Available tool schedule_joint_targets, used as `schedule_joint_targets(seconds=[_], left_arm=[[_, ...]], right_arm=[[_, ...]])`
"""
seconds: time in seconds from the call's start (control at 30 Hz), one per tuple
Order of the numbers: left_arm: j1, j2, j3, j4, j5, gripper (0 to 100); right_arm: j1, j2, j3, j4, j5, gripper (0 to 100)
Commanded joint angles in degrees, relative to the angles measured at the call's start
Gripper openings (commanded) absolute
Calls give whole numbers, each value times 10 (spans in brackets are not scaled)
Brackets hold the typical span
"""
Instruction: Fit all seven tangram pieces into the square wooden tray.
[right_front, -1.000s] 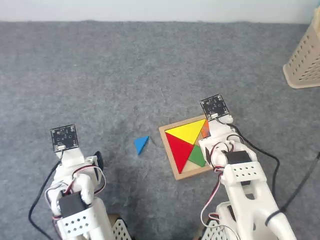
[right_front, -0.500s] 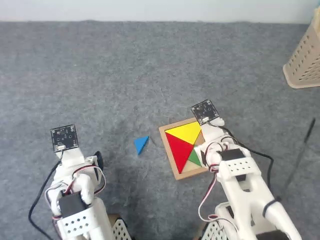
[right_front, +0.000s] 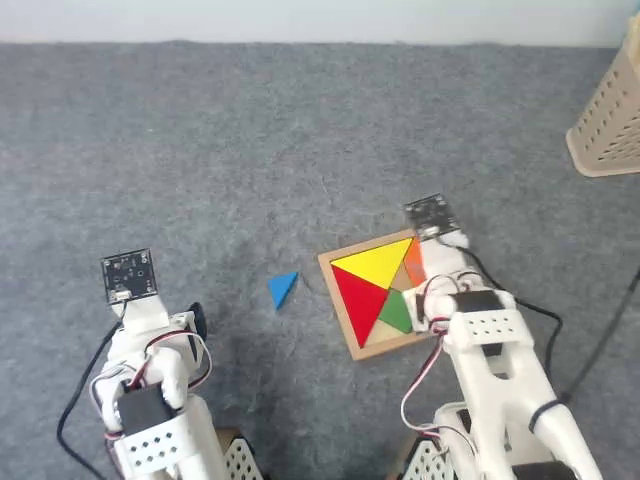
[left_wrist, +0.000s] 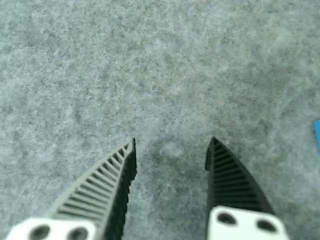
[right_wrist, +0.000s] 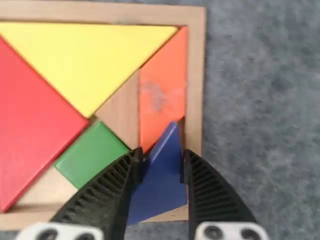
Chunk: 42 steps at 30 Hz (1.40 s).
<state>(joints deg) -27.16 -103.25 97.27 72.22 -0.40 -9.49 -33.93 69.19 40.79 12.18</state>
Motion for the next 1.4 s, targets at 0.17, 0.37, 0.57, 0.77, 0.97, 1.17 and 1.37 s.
schedule_joint_targets(seconds=[0.17,0.37,0.57,0.77,0.97,1.17,1.37], left_arm=[[-3,-11,-7,2,-4,216],[-3,-11,-7,2,-4,216],[-3,-11,-7,2,-4,216],[-3,-11,-7,2,-4,216],[-3,-11,-7,2,-4,216],[-3,-11,-7,2,-4,216],[-3,-11,-7,2,-4,216]], right_arm=[[35,-2,-34,16,-31,88],[34,-3,-34,17,-10,196],[35,-31,-31,17,4,241],[38,-111,-11,44,4,232],[38,-192,26,50,4,231],[38,-152,18,49,5,136],[38,-41,-25,45,5,107]])
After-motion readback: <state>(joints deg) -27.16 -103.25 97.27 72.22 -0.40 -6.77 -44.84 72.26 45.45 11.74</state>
